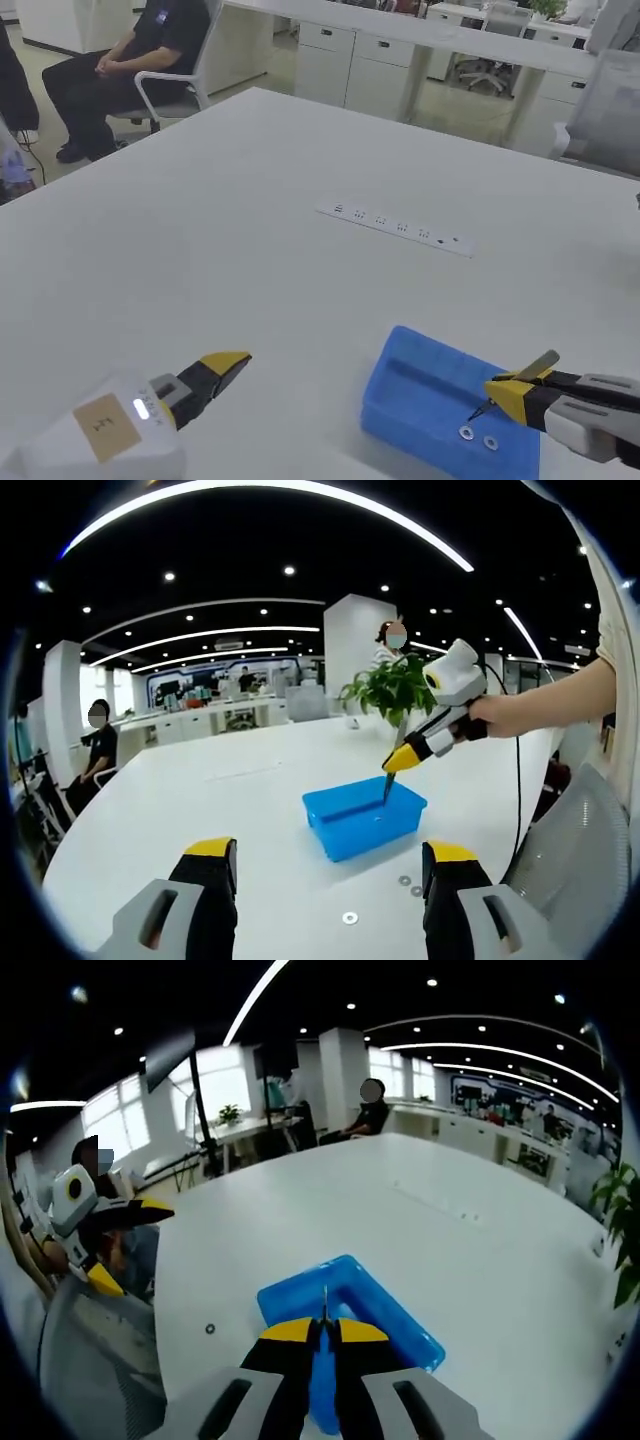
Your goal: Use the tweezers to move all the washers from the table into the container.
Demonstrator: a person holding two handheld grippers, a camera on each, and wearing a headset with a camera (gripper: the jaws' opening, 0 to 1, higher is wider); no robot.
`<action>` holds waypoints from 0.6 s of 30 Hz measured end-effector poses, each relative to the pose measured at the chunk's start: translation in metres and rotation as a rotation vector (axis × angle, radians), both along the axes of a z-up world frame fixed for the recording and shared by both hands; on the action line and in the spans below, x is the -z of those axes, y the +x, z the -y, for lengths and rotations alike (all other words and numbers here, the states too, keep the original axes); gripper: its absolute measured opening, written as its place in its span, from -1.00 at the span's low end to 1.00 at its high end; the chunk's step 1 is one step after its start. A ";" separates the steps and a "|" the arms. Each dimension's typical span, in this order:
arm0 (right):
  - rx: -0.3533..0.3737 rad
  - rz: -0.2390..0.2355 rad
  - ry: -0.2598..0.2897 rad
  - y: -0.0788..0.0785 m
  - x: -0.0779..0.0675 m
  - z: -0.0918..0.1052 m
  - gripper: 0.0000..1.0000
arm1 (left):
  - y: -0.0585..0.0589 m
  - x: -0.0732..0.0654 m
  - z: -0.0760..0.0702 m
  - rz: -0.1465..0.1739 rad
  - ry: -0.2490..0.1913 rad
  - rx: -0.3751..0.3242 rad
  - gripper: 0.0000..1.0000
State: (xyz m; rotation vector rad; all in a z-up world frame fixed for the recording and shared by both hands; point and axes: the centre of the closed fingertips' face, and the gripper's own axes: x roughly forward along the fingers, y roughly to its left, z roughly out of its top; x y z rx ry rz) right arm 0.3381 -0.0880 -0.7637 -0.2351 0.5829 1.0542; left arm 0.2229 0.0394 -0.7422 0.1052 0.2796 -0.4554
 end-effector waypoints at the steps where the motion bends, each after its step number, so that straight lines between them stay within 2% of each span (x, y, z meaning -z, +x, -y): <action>1: -0.003 0.005 0.001 -0.001 -0.002 0.000 -0.93 | 0.000 0.000 0.000 -0.002 0.000 0.000 0.53; 6: -0.019 0.022 0.014 -0.006 -0.011 -0.006 -0.93 | 0.000 0.000 0.000 -0.002 0.004 -0.001 0.53; 10: -0.043 0.032 -0.004 -0.009 -0.009 -0.011 -0.93 | 0.000 0.000 -0.001 0.001 0.001 -0.003 0.52; 15: -0.061 0.037 0.021 -0.013 -0.016 -0.022 -0.93 | 0.000 0.000 -0.002 -0.001 0.002 -0.006 0.52; 18: -0.080 0.034 0.022 -0.018 -0.015 -0.027 -0.93 | 0.000 0.000 -0.003 0.001 0.000 -0.008 0.52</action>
